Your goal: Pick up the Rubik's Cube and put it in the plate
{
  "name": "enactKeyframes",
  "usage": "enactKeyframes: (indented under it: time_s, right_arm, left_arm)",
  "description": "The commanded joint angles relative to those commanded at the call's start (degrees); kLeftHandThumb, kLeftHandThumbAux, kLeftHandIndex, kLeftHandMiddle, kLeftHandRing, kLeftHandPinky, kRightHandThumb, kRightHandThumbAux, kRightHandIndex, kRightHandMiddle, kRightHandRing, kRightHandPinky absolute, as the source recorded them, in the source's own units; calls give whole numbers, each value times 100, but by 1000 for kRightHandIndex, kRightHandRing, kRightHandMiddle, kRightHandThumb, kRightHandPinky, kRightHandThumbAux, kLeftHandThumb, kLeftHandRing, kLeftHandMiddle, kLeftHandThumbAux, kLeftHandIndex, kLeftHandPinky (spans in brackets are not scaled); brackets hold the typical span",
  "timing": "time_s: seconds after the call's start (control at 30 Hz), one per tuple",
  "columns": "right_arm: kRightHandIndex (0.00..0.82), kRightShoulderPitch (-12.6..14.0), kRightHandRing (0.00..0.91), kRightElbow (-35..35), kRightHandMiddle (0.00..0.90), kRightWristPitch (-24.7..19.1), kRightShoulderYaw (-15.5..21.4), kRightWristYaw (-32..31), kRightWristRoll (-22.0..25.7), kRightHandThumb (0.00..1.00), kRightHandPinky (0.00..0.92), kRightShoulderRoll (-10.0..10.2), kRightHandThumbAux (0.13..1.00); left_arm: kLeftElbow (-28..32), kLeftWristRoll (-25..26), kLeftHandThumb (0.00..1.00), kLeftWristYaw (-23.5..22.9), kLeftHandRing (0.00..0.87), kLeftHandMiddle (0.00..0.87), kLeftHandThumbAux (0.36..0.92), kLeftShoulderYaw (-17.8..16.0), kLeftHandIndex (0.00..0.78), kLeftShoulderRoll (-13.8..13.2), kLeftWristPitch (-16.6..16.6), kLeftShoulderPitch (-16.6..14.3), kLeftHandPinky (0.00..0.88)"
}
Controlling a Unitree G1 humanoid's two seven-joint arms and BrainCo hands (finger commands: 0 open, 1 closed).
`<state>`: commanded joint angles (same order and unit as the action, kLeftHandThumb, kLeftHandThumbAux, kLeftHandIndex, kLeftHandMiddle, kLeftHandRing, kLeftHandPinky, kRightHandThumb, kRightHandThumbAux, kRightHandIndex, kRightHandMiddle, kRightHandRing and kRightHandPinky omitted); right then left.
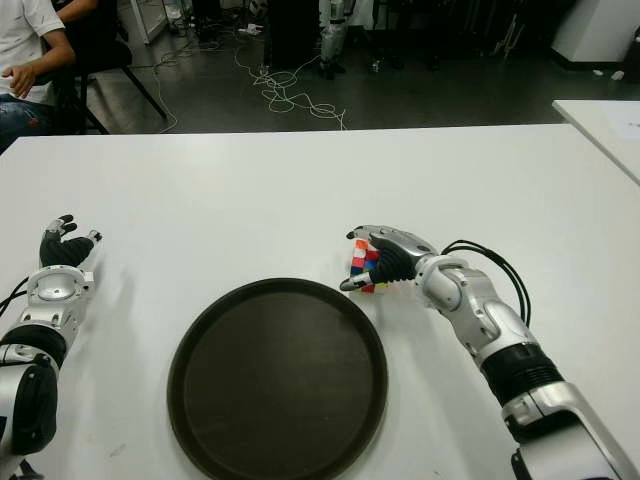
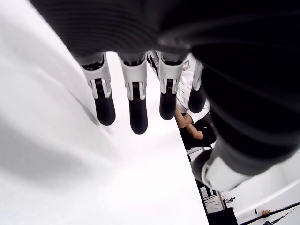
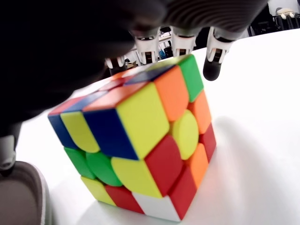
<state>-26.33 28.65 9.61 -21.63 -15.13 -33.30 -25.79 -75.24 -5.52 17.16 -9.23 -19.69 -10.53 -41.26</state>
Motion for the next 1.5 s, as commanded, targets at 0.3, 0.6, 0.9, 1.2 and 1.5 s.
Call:
enactKeyframes:
  time_s: [0.3, 0.6, 0.9, 1.2, 1.5]
  right_arm:
    - [0, -28, 0, 34, 0, 14, -5, -23, 19, 0, 0, -4, 443]
    - [0, -31, 0, 67, 0, -42, -20, -42, -14, 0, 0, -30, 431]
    - [0, -9, 0, 46, 0, -73, 0, -32, 0, 0, 0, -27, 456]
    - [0, -14, 0, 109, 0, -81, -9, -38, -7, 0, 0, -45, 439]
    - [0, -39, 0, 120, 0, -133, -29, -93, -19, 0, 0, -47, 445]
  left_arm:
    - [-5, 23, 113, 7, 168, 148, 738, -2, 81, -4, 25, -7, 182]
    - [-18, -23, 117, 17, 165, 146, 728, 41, 83, -23, 46, -4, 184]
    - [-22, -5, 123, 1, 173, 147, 716, 44, 81, -29, 46, 2, 197]
    - [-18, 3, 113, -26, 167, 149, 710, 41, 80, -36, 39, 4, 187]
    - [-12, 70, 110, -97, 161, 144, 714, -14, 85, -31, 9, 3, 171]
